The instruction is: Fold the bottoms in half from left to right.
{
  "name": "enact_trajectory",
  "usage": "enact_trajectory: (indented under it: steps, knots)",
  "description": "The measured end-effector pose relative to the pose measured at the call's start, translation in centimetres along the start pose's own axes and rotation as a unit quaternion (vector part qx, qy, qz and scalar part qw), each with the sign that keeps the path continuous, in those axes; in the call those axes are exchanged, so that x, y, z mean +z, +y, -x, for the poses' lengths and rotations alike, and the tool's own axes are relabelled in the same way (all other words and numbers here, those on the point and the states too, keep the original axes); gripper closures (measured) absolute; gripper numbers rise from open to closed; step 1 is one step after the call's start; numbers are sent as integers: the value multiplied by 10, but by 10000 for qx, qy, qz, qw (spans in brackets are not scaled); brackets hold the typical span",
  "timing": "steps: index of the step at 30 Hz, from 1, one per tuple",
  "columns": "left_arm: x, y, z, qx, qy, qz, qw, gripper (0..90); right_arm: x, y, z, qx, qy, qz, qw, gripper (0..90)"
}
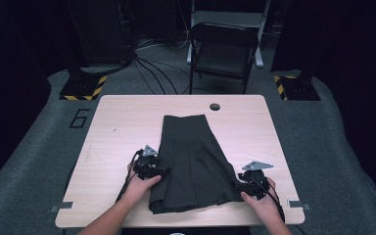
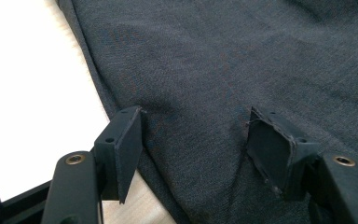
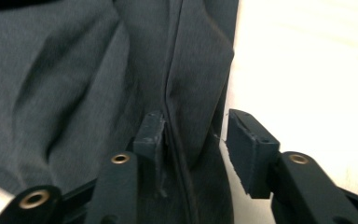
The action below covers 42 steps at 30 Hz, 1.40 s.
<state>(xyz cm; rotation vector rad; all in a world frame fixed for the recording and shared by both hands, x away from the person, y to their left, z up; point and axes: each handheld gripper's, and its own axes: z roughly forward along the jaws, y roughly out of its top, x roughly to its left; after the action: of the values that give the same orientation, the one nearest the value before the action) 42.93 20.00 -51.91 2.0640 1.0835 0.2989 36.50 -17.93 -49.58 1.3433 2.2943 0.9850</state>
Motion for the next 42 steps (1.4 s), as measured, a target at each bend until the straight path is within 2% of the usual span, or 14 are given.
enact_trajectory:
  steps: [2,3,6,9,10,14,15,18,19,24,29,33,37,42]
  knots:
    - [0,0,0,-30,4,12,10000,351,3,2,0,-50,-46,27,10000,531]
    - [0,0,-1,-2,9,8,10000,351,6,2,1,-160,-80,28,9998,524]
    - [-1,1,-3,-7,63,55,10000,349,12,4,0,-167,-136,4,9998,508]
    - [-1,1,-5,-24,99,61,9999,342,18,4,0,-89,-119,-5,9999,492]
    - [1,0,-4,-101,97,102,9999,336,20,3,1,-112,-101,7,9999,486]
    - [3,0,-3,-27,108,118,9999,321,24,1,3,-274,-39,-89,9996,472]
    - [3,0,-4,50,99,98,9999,318,24,1,3,-271,-58,-70,9996,465]
    - [5,0,-2,23,128,153,9998,314,27,0,1,-100,-66,-58,9999,444]
    - [6,0,-2,13,140,190,9997,314,27,-1,4,-259,-35,-26,9997,441]
    - [7,0,0,72,152,219,9996,324,27,-2,3,-192,-39,-8,9998,438]
    - [8,0,2,68,129,252,9996,396,27,-3,0,-204,-5,43,9998,506]
    - [8,1,3,10,137,323,9994,497,27,-4,-2,-243,55,70,9997,556]
    - [7,2,4,82,207,294,9993,598,26,-3,-5,-294,76,40,9995,618]
    - [7,4,5,5,222,314,9993,698,27,-1,-10,-527,203,-25,9984,687]
